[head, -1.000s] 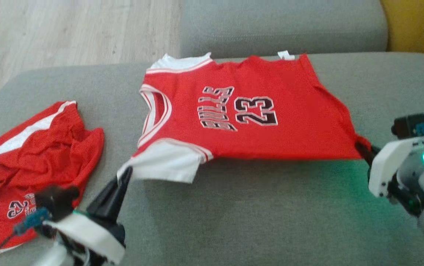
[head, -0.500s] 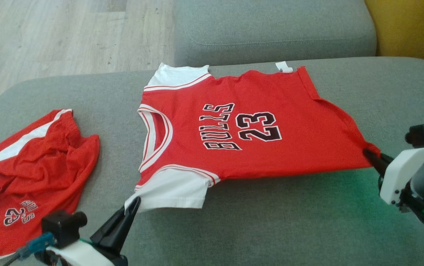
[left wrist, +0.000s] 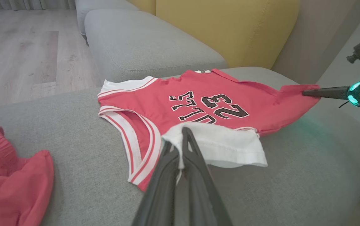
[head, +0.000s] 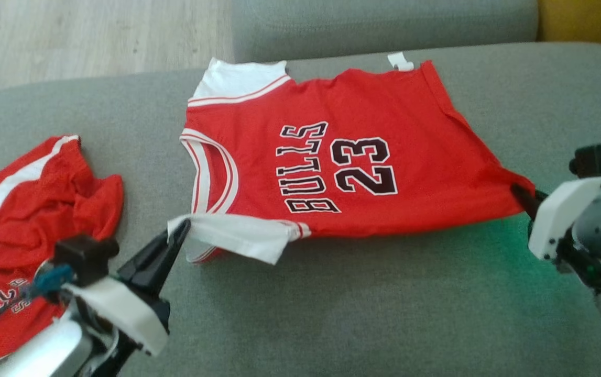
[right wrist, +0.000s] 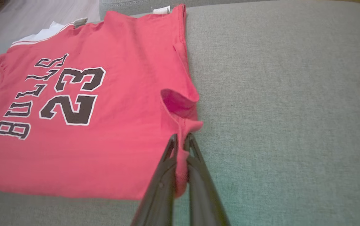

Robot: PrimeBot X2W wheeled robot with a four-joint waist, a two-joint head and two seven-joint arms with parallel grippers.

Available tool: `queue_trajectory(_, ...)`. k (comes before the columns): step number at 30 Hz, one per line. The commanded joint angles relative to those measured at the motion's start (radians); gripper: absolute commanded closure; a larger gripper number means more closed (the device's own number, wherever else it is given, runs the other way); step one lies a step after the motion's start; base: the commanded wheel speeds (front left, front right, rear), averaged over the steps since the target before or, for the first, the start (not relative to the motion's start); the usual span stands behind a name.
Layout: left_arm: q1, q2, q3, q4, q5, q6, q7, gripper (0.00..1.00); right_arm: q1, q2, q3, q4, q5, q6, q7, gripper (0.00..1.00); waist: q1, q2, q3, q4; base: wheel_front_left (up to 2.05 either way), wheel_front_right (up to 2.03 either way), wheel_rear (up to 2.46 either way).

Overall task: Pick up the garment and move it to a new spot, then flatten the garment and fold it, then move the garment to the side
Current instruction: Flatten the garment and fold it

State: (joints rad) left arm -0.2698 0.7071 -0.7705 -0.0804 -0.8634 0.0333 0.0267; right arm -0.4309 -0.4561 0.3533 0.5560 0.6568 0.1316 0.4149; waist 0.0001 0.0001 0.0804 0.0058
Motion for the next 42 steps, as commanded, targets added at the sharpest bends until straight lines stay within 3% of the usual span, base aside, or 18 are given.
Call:
queue_trajectory(1,-0.073,0.017,0.048,-0.006,0.003,-0.01,0.004,1.0,-0.041,-0.005,-0.009,-0.029,-0.015,-0.001,0.012,1.0,-0.0001,-0.0001,0.018,-0.002,0.0,0.0,0.0)
queue_trajectory(15,-0.245,-0.044,0.038,0.171,0.029,-0.085,0.021,1.0,-0.126,0.045,-0.051,-0.007,-0.126,-0.001,0.106,1.0,-0.0001,-0.0001,0.079,-0.013,0.0,0.0,0.0)
queue_trajectory(28,-0.373,-0.081,0.016,0.298,0.046,-0.134,0.028,1.0,-0.225,0.077,-0.057,0.069,-0.173,-0.001,0.11,1.0,-0.0001,-0.0001,0.121,0.001,0.0,0.0,0.0)
queue_trajectory(42,-0.599,-0.092,-0.13,0.425,0.109,-0.163,0.063,1.0,-0.342,0.101,-0.014,0.162,-0.207,-0.001,0.1,1.0,-0.0001,-0.0001,0.182,0.009,0.0,0.0,0.0)
